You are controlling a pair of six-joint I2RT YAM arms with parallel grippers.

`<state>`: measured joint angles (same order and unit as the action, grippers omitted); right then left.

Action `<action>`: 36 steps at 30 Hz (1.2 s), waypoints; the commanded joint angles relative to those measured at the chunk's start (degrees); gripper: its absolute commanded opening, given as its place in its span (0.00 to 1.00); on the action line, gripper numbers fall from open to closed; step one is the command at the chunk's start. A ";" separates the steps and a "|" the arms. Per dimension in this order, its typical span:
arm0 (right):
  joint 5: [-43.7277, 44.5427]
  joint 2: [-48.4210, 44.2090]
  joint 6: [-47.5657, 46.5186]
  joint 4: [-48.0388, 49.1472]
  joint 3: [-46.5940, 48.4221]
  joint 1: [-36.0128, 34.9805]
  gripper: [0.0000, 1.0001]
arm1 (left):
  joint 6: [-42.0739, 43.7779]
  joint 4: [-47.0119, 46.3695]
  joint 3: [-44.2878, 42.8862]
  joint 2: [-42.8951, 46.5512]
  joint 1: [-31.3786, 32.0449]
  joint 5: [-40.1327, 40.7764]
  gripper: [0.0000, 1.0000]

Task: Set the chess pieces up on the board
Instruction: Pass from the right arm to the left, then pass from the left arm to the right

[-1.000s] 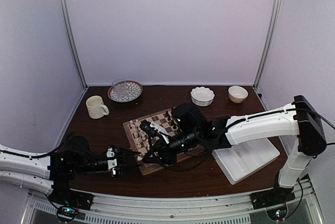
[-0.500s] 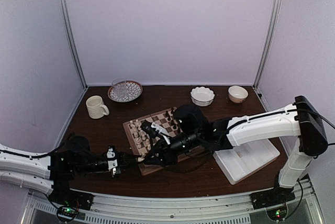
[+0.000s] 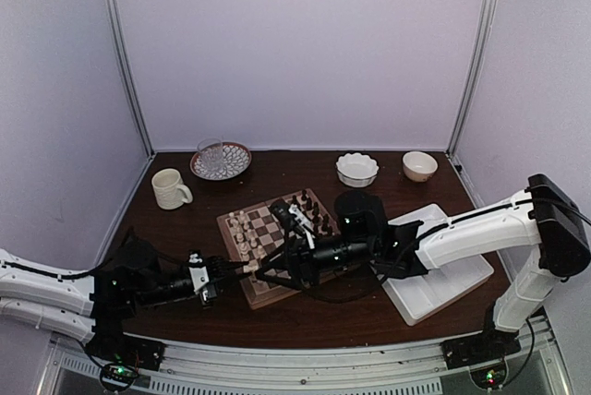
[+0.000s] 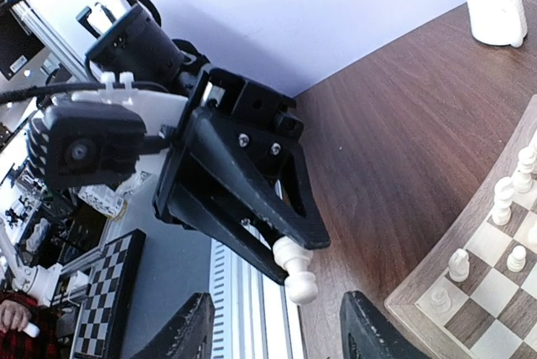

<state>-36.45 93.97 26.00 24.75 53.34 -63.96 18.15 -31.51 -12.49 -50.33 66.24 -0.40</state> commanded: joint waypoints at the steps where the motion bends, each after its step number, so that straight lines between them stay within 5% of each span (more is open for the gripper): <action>1: 1.00 1.05 4.60 10.54 -0.94 0.35 0.53 | -1.91 -6.65 0.30 -2.35 0.27 1.99 0.00; 7: 0.68 2.18 5.74 11.89 -0.74 0.39 0.43 | -2.59 -7.88 -0.16 -4.39 0.30 1.11 0.00; 20: 0.67 3.53 5.12 10.24 0.24 0.40 0.39 | -3.14 -8.66 0.89 -2.05 0.30 1.97 0.00; 36: -1.61 5.18 6.24 10.93 1.27 0.41 0.16 | -3.30 -9.34 1.29 -1.61 0.25 1.80 0.00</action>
<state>-36.93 98.41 31.77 34.20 53.10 -63.72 15.57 -37.28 -11.77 -52.38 66.35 1.28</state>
